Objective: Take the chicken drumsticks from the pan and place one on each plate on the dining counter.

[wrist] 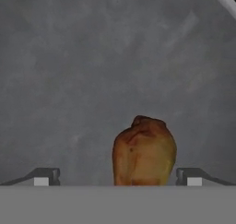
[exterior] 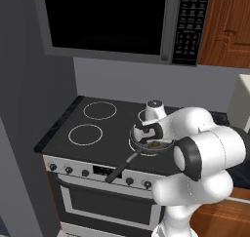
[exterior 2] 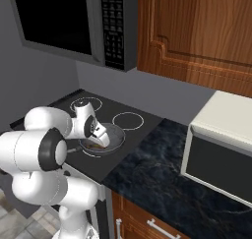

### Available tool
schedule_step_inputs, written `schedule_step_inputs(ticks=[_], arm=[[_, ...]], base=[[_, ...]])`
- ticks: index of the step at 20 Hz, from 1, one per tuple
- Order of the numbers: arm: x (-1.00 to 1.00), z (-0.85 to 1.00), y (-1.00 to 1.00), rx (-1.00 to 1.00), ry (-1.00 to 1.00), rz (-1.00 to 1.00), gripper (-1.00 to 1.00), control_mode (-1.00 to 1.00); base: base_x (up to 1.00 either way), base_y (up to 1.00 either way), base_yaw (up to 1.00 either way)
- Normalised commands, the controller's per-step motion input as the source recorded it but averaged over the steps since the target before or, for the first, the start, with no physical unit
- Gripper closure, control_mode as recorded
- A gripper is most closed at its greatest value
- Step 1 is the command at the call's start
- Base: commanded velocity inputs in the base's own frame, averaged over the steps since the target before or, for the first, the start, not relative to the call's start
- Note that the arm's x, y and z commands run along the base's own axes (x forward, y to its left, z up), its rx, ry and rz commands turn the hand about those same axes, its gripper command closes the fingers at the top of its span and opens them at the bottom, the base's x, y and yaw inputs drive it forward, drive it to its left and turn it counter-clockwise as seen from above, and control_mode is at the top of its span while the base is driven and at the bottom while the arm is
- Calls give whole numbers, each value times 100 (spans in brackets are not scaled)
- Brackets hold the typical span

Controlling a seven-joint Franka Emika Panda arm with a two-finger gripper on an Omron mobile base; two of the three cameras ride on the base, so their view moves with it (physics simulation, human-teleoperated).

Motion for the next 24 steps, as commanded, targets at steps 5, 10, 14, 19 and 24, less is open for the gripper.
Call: schedule_step_inputs(ticks=[5,10,14,19,24], arm=[[25,-19,-1,0,0,0,-100,-100],[19,-22,0,1,0,0,-100,-100],[14,-19,0,0,0,0,-100,-100],[14,-12,0,0,0,0,100,-100],[6,-19,0,2,0,0,100,-100]], base=[[0,0,0],[0,0,0],[0,0,0],[0,0,0],[0,0,0]])
